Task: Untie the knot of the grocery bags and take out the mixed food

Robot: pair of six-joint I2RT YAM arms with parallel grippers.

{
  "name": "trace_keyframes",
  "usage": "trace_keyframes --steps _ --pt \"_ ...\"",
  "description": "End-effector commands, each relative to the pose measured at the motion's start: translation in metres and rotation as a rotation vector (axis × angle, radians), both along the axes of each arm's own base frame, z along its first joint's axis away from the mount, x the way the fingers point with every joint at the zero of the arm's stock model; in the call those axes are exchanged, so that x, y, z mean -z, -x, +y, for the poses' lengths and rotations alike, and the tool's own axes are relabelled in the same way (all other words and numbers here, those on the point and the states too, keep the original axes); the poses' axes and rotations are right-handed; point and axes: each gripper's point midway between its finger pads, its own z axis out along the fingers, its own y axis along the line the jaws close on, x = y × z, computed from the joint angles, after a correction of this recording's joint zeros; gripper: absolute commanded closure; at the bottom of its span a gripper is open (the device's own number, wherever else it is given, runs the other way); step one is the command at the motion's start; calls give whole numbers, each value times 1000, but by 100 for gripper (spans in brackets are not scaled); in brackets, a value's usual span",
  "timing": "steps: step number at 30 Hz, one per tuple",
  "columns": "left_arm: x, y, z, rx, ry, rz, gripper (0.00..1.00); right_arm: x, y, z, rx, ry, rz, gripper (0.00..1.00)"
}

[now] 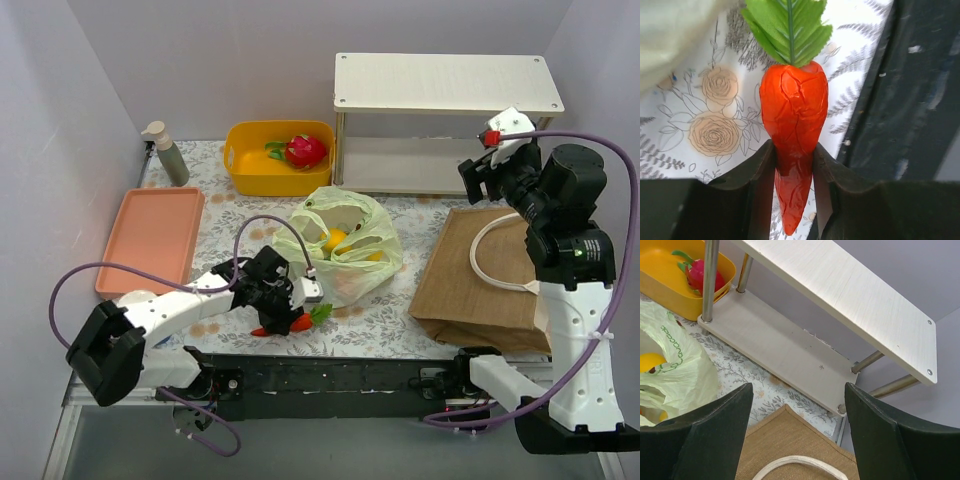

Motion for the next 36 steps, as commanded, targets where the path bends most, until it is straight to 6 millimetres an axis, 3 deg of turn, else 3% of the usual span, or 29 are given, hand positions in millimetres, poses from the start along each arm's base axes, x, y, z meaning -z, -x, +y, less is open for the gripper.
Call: trace_keyframes --steps 1,3,4,6,7,9,10,11,12,13,14,15,16,17,18,19,20,21,28,30,34,36 --pt "-105 7 -33 83 279 -65 93 -23 -19 10 -38 -40 -53 19" --pt "-154 -7 -40 31 375 -194 97 -22 -34 13 -46 -45 -30 20" --pt "-190 -22 -44 -14 421 -275 99 -33 -35 15 -58 -48 -48 20" --pt "-215 -58 -34 -165 407 -383 100 -30 -51 20 -75 -52 -13 20" --pt "-228 -86 -18 -276 397 -454 100 -43 -51 21 -80 -57 -29 20" --pt "-244 -129 4 -429 381 -600 100 -40 -67 27 -100 -69 5 21" --pt "-246 -167 48 -650 253 -741 100 -38 -70 29 -104 -78 24 21" --pt "-248 -188 59 -751 225 -771 100 -42 -78 30 -102 -104 36 21" --pt "-250 -208 94 -873 173 -788 100 -39 -79 33 -111 -120 52 21" --pt "-249 -215 103 -907 181 -744 100 -36 -77 38 -135 -129 64 22" --pt "-246 -227 114 -963 162 -685 100 -19 -76 42 -156 -125 101 22" --pt "-241 -237 147 -1088 147 -642 100 -14 -73 44 -169 -132 110 22" --pt "-233 -243 162 -1149 129 -600 100 -4 -73 45 -169 -141 132 22" --pt "-218 -250 163 -1146 135 -489 100 -2 -70 47 -180 -151 131 23" --pt "-208 -254 180 -1201 120 -436 100 17 -70 53 -202 -170 177 23" --pt "-200 -258 197 -1245 99 -397 100 23 -71 57 -214 -183 188 25" --pt "-178 -262 203 -1260 61 -324 100 28 -71 62 -226 -206 201 25" --pt "-176 -268 215 -1289 52 -320 100 34 -74 71 -258 -243 213 25" --pt "-120 -288 252 -1176 -151 -329 100 43 -75 140 -447 -281 236 29" --pt "-98 -295 268 -1205 -198 -302 100 41 -74 151 -473 -256 231 29" --pt "-84 -317 283 -1231 -235 -308 100 40 -73 180 -547 -207 233 29" --pt "-69 -323 288 -1277 -246 -251 100 40 -78 185 -532 -225 240 29"
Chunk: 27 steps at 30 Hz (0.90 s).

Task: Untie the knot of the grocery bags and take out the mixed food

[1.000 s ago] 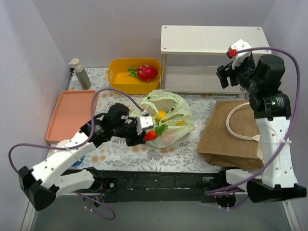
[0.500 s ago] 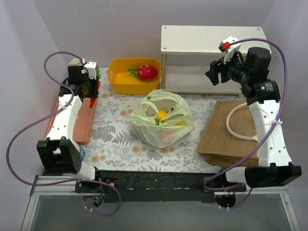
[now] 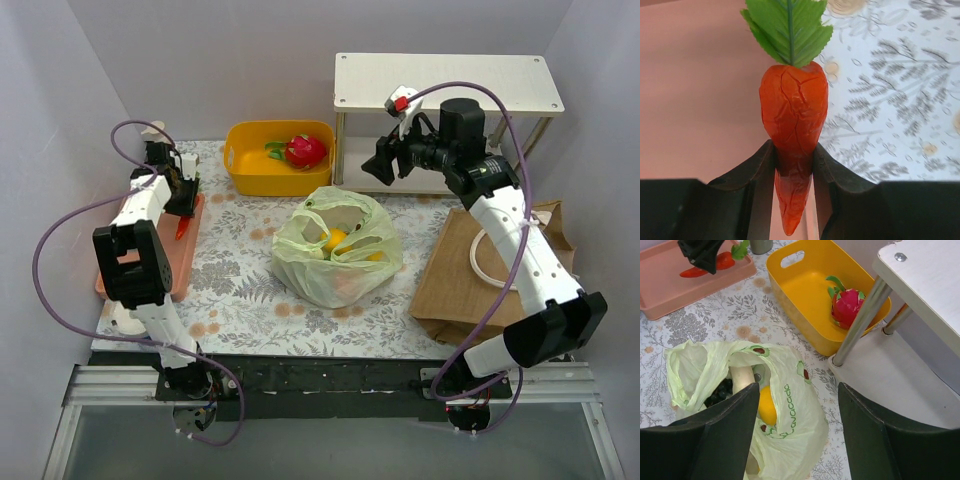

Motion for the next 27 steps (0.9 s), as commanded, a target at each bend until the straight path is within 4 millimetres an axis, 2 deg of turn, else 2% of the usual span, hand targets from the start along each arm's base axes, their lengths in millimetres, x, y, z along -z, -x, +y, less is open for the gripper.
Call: trace_keyframes --steps 1,5,7,8,9,10,12,13,15,16,18,19,21,22,24,25,26,27 --pt "-1 -23 23 -70 -29 -7 100 -26 -9 15 -12 -44 -71 29" --pt "16 -32 30 -68 -42 -20 100 -3 -5 22 -36 -26 -42 29" --pt "18 -33 40 -138 -71 -14 100 6 -6 23 -34 -6 -26 29" --pt "28 -26 37 -148 -52 35 96 7 -6 24 -37 -2 -22 29" --pt "28 -26 37 -163 -40 44 82 9 -4 24 -46 12 -20 29" --pt "32 -24 35 -195 -23 50 57 12 -4 26 -53 20 -16 29" --pt "29 -24 35 -213 -24 28 26 16 0 25 -63 35 -6 29" --pt "25 -25 35 -214 -29 16 23 17 4 23 -72 46 -18 29" --pt "4 -28 34 -205 -30 -22 14 18 12 21 -93 55 -24 29" --pt "-23 -37 34 -202 -31 -85 12 22 19 18 -101 68 -35 29" --pt "-49 -40 30 -176 -16 -131 6 32 34 18 -163 81 -51 29" --pt "-71 -41 29 -170 -16 -166 6 44 46 15 -190 101 -52 29" --pt "-93 -41 19 -134 9 -195 6 54 64 20 -279 149 -101 29" --pt "-112 -37 7 -103 50 -217 5 55 74 21 -314 168 -120 29" --pt "-128 -32 -16 -33 104 -242 5 70 98 31 -413 234 -149 33" --pt "-149 -24 -41 59 187 -288 5 76 104 34 -441 251 -154 35" --pt "-144 -14 -56 116 229 -276 5 90 110 37 -470 272 -146 36" --pt "-143 -5 -77 212 257 -280 5 95 118 44 -513 296 -177 38"
